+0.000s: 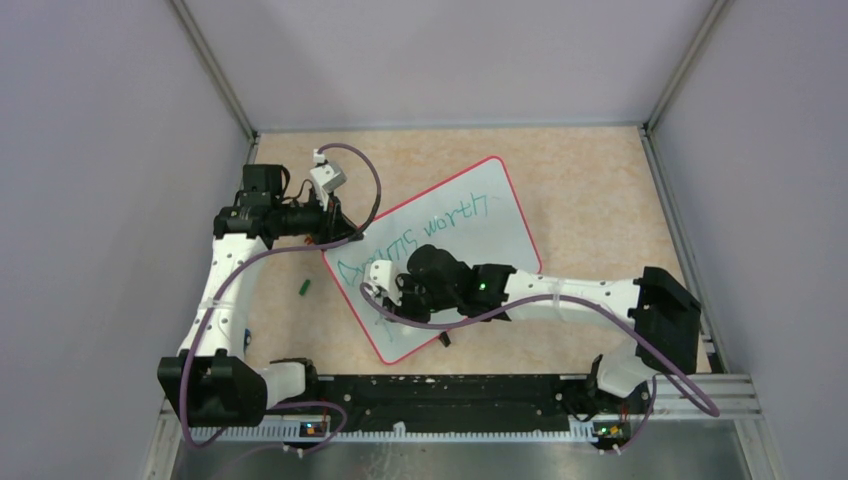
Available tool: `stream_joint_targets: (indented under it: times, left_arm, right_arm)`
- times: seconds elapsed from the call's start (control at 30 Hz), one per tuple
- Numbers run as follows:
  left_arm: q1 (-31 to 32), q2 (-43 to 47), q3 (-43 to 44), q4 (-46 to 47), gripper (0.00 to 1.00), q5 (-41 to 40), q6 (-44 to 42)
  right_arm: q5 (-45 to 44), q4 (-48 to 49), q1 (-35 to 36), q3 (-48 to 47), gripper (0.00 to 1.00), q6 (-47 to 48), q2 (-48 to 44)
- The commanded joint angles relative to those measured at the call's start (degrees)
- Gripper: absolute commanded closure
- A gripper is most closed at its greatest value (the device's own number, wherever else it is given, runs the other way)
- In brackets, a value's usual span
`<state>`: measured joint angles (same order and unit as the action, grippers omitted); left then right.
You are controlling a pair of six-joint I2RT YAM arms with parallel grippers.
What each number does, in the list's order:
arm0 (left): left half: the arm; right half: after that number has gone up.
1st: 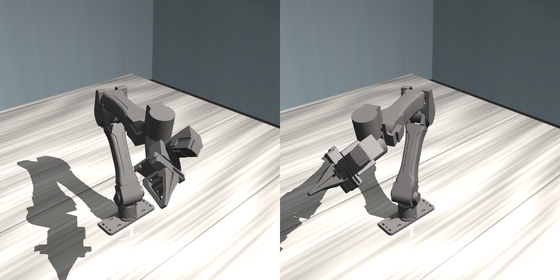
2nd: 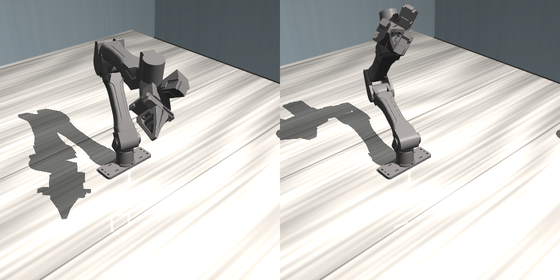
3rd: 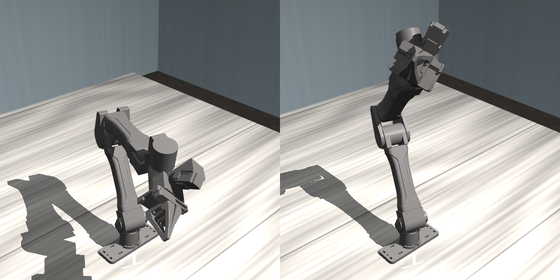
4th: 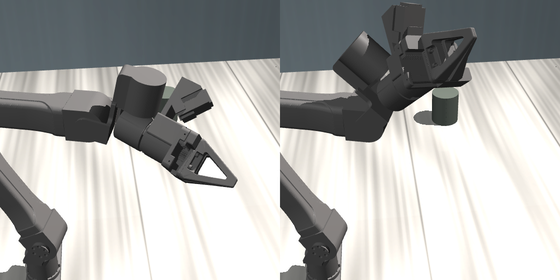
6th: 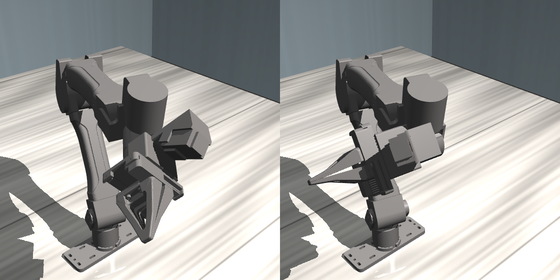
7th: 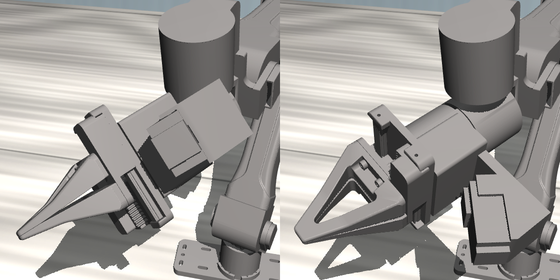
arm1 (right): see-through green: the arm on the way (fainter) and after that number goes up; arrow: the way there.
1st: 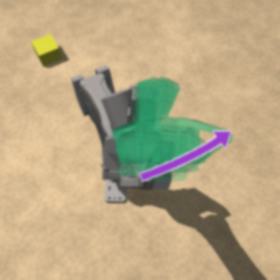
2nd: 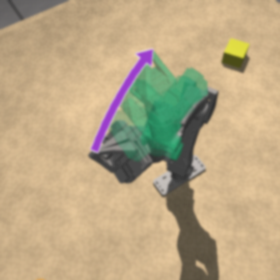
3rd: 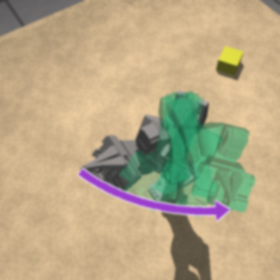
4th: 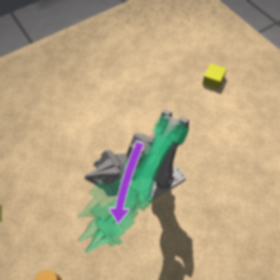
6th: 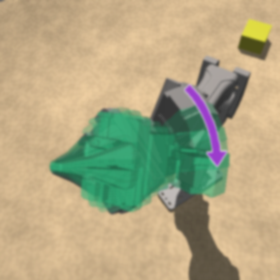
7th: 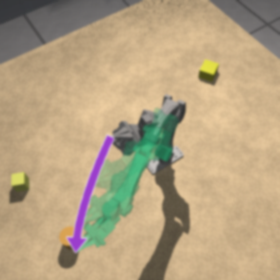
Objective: Write a sentence on the whiteboard
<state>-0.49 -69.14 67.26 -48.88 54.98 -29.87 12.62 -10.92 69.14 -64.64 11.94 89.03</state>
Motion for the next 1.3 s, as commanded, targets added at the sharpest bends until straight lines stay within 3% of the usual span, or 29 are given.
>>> stream_joint_targets:
  times: [0.0,0.43,0.73,1.27]
  left_arm:
    - [0.23,0.9,0.39,1.06,1.0,0.55,-0.6]
    - [0.23,0.36,0.36,1.04,1.0,0.56,-0.64]
    - [0.23,0.77,0.14,0.93,1.0,0.68,-0.62]
    - [0.23,0.82,0.01,0.91,1.0,0.72,-0.61]
  right_arm:
    - [-3.05,-0.06,-1.32,-1.23,1.0,1.06,-0.63]
    - [-1.51,-1.62,-4.35,2.03,1.0,1.06,-5.63]
    - [6.67,-2.92,-4.28,3.01,1.0,2.02,-9.06]
    - [3.46,0.41,-4.66,3.98,1.0,1.09,-7.65]
